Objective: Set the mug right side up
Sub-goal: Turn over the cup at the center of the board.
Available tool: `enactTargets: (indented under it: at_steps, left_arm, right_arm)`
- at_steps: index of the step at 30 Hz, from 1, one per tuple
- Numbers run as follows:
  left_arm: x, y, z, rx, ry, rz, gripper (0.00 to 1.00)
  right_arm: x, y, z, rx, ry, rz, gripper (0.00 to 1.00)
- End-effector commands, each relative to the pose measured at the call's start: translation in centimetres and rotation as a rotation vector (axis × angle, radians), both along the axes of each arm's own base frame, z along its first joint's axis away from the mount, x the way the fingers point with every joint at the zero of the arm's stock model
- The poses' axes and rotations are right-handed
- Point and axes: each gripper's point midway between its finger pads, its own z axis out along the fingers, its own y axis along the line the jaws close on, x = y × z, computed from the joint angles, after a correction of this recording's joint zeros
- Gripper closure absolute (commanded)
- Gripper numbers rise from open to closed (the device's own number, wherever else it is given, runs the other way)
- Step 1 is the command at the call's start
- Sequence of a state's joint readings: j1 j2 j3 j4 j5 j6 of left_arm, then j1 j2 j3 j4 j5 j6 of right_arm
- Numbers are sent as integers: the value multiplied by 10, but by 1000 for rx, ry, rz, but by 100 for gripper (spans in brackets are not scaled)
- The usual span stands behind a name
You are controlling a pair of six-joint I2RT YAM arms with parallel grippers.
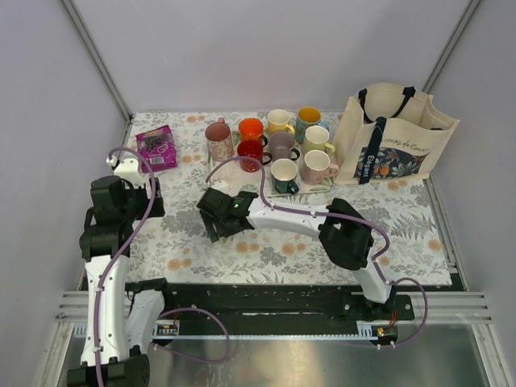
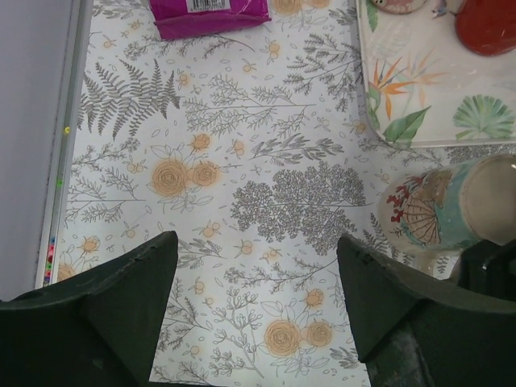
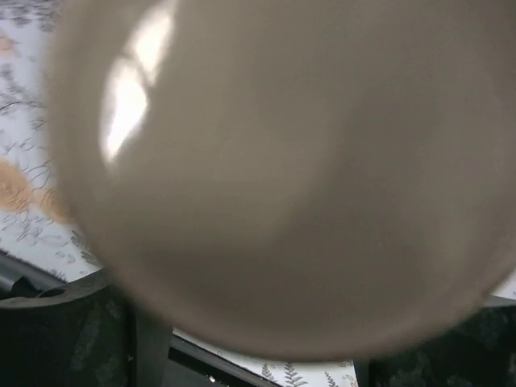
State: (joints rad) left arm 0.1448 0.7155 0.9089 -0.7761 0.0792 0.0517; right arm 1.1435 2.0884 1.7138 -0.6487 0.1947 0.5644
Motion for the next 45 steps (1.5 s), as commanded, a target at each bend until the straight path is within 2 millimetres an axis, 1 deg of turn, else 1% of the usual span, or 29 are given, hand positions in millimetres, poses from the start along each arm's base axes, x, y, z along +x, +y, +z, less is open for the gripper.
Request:
enactTargets:
  at_steps: [1, 3, 5, 9, 11, 13, 17, 18, 21, 25, 28, 31, 34, 38, 39, 42, 43, 45]
  left_arm:
    - [8, -4, 25, -53, -72, -1, 17]
    - [9, -5, 23, -65, -70, 0, 17]
    - [9, -7, 21, -76, -64, -11, 18]
    - [11, -15, 20, -130, -65, -25, 19]
    - [13, -16, 19, -143, -62, -28, 19]
    - [15, -18, 19, -151, -64, -36, 19]
    - [21, -22, 18, -187, -68, -46, 20]
    - [22, -24, 19, -201, -71, -49, 20]
    - [24, -27, 21, -225, -74, -63, 20]
    - [20, -26, 20, -212, -66, -70, 20]
    - [17, -26, 20, -213, -66, -70, 20]
    - [15, -26, 21, -221, -64, -73, 20]
    - [14, -23, 23, -222, -63, -63, 20]
    - [14, -20, 25, -226, -60, -53, 21]
    - [14, -19, 29, -226, -68, -49, 21]
    - [14, -17, 30, -228, -64, -42, 21]
    - [14, -16, 31, -226, -64, -43, 21]
    - [14, -15, 32, -220, -63, -47, 22]
  right_arm:
    - [19, -34, -17, -133, -85, -157, 25]
    - [20, -45, -22, -161, -89, -156, 29]
    - [18, -48, -25, -164, -79, -112, 33]
    - [13, -32, -27, -134, -79, 89, 45]
    - [18, -32, -33, -153, -81, 129, 48]
    - [25, -32, -35, -151, -81, 153, 53]
    - [38, -32, -37, -145, -75, 179, 56]
    - [39, -32, -38, -142, -68, 193, 57]
    - [41, -25, -34, -120, -70, 236, 59]
    - [39, -11, -22, -60, -84, 301, 51]
    - [39, -5, -18, -23, -89, 329, 51]
    - [42, 1, -17, 26, -87, 362, 52]
    - [50, 1, -20, 47, -103, 354, 54]
    - [55, 1, -27, 64, -125, 361, 59]
    - [56, 2, -27, 67, -140, 370, 62]
    - [62, 5, -28, 83, -169, 365, 64]
    - [63, 7, -28, 88, -174, 365, 69]
    - [65, 10, -25, 100, -189, 371, 82]
